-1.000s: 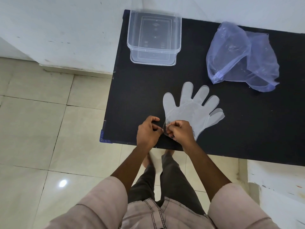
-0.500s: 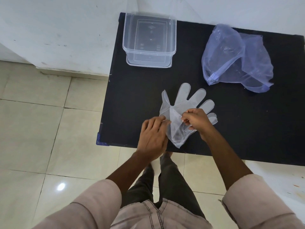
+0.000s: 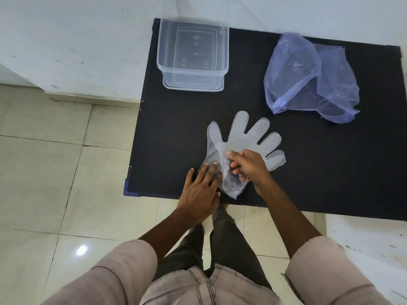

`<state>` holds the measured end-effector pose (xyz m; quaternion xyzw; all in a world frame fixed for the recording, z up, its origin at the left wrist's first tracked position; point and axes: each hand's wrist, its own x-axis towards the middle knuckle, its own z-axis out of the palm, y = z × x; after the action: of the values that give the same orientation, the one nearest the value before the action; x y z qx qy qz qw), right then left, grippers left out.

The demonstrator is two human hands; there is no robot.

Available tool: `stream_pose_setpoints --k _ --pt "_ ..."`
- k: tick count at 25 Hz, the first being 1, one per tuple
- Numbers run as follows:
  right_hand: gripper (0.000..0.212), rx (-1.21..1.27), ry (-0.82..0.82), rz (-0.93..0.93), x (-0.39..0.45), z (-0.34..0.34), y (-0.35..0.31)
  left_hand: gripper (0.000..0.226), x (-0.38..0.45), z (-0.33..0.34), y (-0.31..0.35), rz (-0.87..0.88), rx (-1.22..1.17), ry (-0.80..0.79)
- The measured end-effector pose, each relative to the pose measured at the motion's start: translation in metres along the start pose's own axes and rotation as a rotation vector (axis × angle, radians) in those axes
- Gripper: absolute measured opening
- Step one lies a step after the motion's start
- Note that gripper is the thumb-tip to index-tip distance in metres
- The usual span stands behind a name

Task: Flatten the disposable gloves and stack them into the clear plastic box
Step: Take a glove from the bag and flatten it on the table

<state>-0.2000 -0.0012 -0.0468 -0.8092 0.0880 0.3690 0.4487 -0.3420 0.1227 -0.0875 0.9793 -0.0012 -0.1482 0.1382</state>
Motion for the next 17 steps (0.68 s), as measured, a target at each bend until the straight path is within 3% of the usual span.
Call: stream_pose_setpoints --k 2,10,17 --pt "0.045 -0.096 0.065 -0.04 -0.008 0.009 0.01 0.057 0.0 -0.001 0.001 -0.01 0.003 0.008" --pt "0.047 -0.347 0.293 -0.3 -0.034 0.054 0.028 0.056 -0.001 0.003 -0.001 0.016 0.053 -0.048" --pt "0.03 -0.4 0.387 -0.371 -0.03 0.056 0.028 0.057 -0.001 0.003 -0.002 0.011 0.046 -0.035"
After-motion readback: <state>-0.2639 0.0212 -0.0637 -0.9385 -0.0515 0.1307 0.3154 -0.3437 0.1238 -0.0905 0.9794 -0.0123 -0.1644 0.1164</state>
